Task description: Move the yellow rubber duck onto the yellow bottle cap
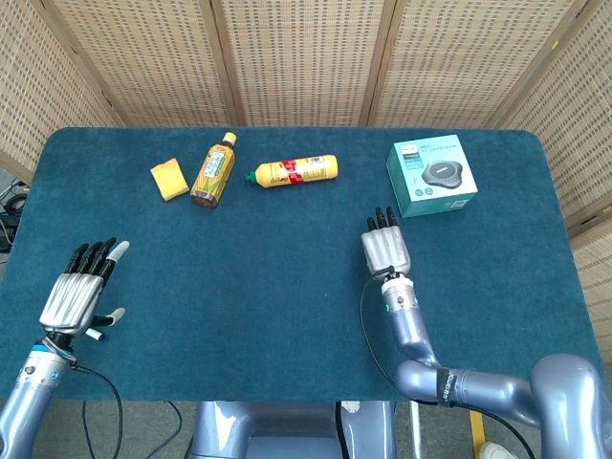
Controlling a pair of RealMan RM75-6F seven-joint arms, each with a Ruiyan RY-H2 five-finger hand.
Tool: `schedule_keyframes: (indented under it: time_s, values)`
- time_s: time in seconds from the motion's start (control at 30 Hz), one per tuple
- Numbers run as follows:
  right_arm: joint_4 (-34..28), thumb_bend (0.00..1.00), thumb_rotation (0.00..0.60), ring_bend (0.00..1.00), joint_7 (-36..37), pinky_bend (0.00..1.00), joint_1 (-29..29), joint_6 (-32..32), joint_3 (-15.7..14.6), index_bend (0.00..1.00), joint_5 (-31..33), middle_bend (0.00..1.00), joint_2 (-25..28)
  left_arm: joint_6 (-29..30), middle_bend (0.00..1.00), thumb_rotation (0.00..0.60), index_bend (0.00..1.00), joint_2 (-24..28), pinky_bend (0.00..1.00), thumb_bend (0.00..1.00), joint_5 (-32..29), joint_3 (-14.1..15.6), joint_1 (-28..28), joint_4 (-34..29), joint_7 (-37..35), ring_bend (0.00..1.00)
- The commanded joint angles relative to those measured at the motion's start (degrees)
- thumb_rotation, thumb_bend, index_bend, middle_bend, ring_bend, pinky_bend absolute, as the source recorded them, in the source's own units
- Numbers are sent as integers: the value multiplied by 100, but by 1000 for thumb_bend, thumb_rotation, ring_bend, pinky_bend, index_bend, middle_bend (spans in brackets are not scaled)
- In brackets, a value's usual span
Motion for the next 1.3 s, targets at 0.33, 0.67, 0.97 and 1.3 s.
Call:
schedule_keyframes:
  time_s: [0.33, 0.67, 0.97, 1.3]
  values:
    - [314, 104, 600, 17, 231, 21, -122, -131, -119, 582, -35, 190, -64, 13, 0, 600, 0, 15, 0, 197, 29, 7, 25, -39, 32, 0]
    - [708, 105, 600, 17, 338, 21, -133, -321, -123, 582, -13, 190, -198, -45, 0, 600, 0, -9, 0, 198, -23, -7, 11, -15, 75, 0]
    - [879, 101, 600, 0, 398, 13, -148, -342, -118, 517, -90, 168, -258, -62, 0, 600, 0, -29, 0, 198, -40, -14, 2, -13, 119, 0]
    - [669, 86, 600, 0, 287, 0, -203, -196, -116, 412, -144, 114, -108, -71, 0, 600, 0, -2, 0, 198, -43, -21, 10, -15, 75, 0]
